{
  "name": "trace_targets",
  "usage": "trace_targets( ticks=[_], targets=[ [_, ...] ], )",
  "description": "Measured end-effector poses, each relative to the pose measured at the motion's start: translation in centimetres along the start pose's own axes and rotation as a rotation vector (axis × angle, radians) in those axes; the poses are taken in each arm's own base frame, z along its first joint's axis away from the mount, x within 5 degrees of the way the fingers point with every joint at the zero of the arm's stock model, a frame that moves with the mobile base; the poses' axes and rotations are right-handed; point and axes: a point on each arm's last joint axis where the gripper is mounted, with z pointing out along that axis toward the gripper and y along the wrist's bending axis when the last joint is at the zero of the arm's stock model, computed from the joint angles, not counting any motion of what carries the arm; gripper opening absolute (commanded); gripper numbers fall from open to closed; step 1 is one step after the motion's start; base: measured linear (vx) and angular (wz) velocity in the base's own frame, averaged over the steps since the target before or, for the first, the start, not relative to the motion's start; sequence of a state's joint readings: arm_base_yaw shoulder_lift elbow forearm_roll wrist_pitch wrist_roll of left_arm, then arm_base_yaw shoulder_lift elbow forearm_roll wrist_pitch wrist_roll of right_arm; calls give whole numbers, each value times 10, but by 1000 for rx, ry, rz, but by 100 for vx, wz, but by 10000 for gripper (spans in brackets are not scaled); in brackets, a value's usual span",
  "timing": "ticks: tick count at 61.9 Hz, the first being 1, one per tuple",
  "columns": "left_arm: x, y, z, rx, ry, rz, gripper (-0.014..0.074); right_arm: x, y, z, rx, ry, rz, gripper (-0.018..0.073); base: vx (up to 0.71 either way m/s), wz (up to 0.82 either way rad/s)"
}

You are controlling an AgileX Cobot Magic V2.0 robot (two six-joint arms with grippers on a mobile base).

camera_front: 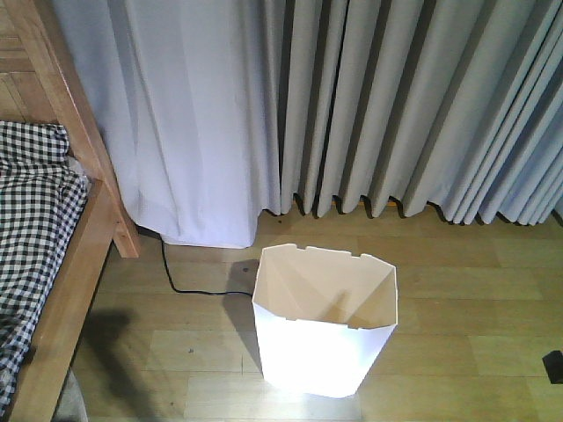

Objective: Move trash bin to bedside with robot

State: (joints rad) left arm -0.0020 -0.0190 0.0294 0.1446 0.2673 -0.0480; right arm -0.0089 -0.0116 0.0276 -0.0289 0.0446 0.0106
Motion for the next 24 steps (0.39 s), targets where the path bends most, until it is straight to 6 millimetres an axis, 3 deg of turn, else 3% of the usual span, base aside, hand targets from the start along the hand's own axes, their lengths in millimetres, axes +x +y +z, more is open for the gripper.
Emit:
trace_targets(
  ticks=[24],
  targets=[
    [0, 0, 0, 0, 0, 0, -6, 0, 0, 0, 0, 0, -1, -11, 0, 0]
  ],
)
